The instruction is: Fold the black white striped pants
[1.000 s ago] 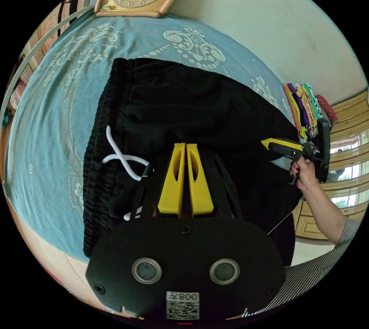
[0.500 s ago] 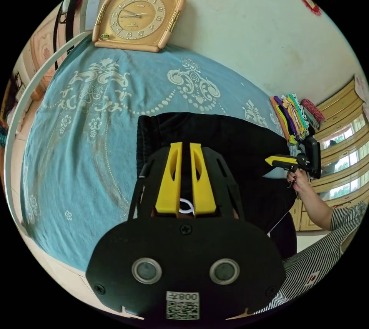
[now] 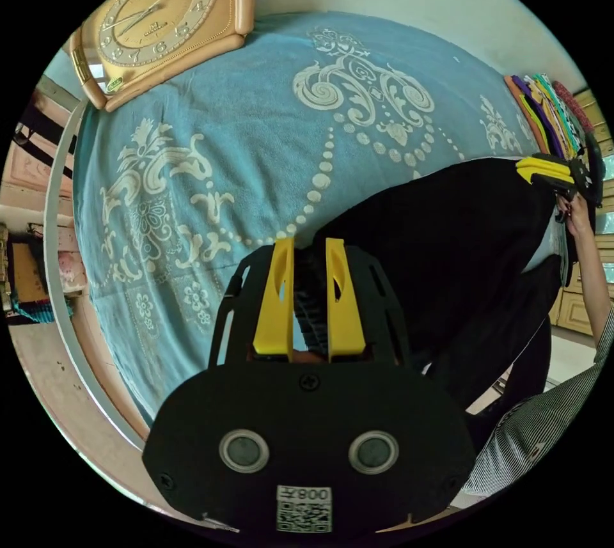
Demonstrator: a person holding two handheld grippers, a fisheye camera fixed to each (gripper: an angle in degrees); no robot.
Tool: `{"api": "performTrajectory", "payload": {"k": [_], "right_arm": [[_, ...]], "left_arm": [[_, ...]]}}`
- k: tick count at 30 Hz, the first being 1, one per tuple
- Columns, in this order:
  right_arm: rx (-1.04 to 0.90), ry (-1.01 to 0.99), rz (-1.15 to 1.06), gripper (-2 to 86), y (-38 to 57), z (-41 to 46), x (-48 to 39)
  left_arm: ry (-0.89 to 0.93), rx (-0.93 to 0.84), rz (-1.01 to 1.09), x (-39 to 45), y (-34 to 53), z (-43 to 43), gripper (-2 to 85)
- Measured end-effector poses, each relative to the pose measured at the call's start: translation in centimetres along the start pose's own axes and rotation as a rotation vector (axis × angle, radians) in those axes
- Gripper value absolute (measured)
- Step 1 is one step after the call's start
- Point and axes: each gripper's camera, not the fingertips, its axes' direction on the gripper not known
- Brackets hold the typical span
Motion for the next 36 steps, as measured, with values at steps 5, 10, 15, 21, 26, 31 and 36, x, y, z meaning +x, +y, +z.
{"api": "performTrajectory", "payload": {"k": [5,10,15,21,26,31,36], "right_arm": [[-0.065,0.049,-0.058,5.9,-3.3,3.3,-1.5],[-0.139,0.104,-0.102,5.8,-4.8,6.4,-3.3],[-0.189,0.122,-0.127,2.7,-5.3,7.5,-4.9],[-0.154,0.177,-0.102,1.0,-5.2,6.5,-6.9],[-0.047,0.197,-0.039,0.7,-4.7,3.4,-7.9],[-0.044,0.235,-0.033,0.7,-3.1,3.2,-10.6],[0.030,0.232,-0.032,0.7,0.8,0.9,-13.3]], "left_arm": [[-0.004,0.034,0.056,-0.1,-0.6,-1.0,7.1],[-0.015,0.030,0.079,0.1,-1.2,-2.0,5.8],[-0.008,0.015,0.023,0.1,-1.3,-3.4,2.9],[-0.007,0.099,-0.057,-0.6,0.6,-7.7,1.8],[-0.022,0.206,-0.091,-1.0,2.8,-12.3,1.5],[-0.063,0.178,-0.102,-0.1,5.1,-13.9,1.4],[-0.023,0.277,-0.087,0.6,10.7,-18.1,1.5]]}}
